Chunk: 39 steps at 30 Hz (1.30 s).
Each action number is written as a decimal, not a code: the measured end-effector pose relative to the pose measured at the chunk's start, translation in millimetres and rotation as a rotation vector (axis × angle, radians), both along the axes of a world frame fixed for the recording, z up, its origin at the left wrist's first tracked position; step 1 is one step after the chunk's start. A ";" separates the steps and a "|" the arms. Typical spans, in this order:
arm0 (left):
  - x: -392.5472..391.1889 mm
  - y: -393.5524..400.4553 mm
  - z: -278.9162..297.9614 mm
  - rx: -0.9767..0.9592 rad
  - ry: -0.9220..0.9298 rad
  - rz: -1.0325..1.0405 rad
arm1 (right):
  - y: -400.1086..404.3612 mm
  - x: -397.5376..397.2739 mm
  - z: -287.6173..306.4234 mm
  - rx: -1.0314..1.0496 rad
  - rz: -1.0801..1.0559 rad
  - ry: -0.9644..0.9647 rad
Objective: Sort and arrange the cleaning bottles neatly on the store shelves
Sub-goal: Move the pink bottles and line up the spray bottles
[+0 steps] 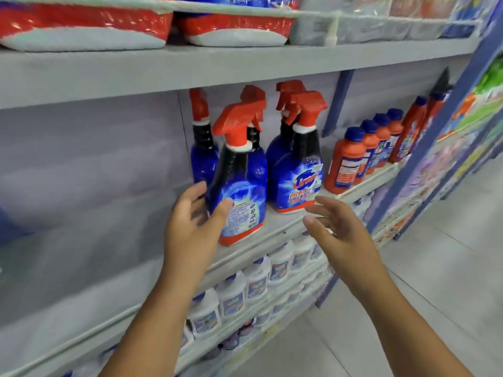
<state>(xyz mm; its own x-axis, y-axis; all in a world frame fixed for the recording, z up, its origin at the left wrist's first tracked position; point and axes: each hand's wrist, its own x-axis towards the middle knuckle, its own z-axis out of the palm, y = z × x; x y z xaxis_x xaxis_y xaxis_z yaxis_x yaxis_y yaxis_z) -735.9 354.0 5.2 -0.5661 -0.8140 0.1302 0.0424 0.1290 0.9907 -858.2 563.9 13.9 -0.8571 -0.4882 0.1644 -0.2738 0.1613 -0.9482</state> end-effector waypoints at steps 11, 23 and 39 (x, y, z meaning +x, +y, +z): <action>-54.0 -21.6 0.8 -0.209 -0.189 0.011 | -34.7 -90.7 15.9 0.014 -0.061 0.198; 6.7 -7.8 4.7 -0.258 -0.309 0.395 | -65.2 -181.3 36.5 0.005 0.239 0.189; 0.9 18.9 -2.4 -0.435 -0.172 1.173 | -41.3 -240.4 36.3 0.030 0.485 0.287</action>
<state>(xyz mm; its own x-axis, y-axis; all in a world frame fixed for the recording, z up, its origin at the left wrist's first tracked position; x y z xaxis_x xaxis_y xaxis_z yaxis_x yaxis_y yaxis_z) -734.9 372.9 2.8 0.4292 -0.7460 0.5091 -0.4432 0.3172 0.8384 -1098.6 522.5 50.2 -0.4569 -0.8230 0.3377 -0.5693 -0.0212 -0.8219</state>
